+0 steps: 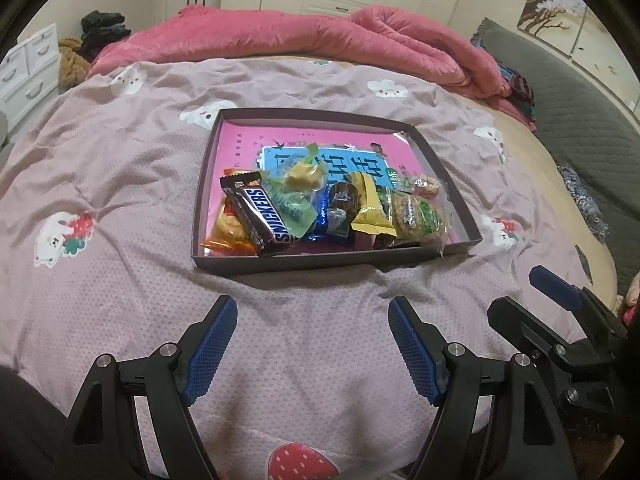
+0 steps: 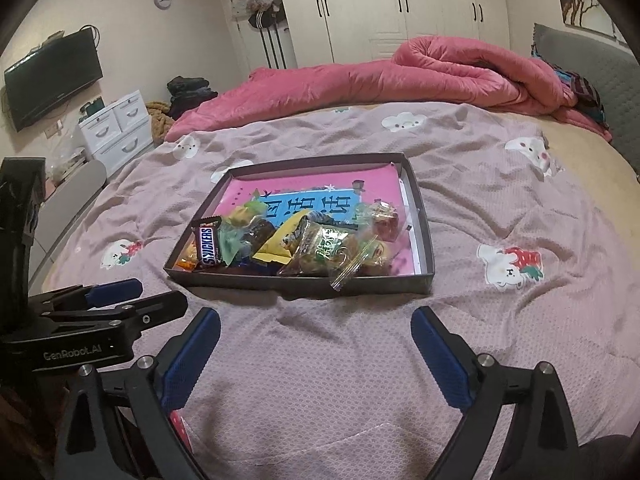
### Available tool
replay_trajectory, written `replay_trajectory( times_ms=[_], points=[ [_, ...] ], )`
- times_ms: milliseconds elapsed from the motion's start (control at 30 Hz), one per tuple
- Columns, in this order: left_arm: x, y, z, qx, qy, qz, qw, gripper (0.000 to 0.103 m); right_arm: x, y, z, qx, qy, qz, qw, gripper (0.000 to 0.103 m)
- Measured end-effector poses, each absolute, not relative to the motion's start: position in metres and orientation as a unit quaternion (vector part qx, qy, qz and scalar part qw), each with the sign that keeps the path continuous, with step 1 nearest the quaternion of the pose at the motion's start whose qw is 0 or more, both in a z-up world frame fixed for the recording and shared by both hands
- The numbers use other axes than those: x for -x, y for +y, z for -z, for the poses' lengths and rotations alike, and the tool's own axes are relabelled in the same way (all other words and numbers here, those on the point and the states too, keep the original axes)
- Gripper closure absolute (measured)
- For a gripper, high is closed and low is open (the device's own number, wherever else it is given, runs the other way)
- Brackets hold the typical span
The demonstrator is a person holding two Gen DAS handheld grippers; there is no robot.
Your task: Organize snacks
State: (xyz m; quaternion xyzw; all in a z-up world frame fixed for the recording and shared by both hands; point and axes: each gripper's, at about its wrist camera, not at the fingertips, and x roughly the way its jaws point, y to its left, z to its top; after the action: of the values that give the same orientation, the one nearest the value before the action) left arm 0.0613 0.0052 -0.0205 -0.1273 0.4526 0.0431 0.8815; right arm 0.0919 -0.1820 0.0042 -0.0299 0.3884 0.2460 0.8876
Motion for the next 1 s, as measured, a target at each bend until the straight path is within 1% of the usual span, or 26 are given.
replay_trajectory(
  times_ms=[1000],
  points=[
    [-0.0583, 0.0041, 0.0165, 0.121, 0.449, -0.050, 0.884, 0.024, -0.0945, -0.1845, 0.0008, 0.022, 0.396, -0.242, 0.886, 0.006]
  ],
)
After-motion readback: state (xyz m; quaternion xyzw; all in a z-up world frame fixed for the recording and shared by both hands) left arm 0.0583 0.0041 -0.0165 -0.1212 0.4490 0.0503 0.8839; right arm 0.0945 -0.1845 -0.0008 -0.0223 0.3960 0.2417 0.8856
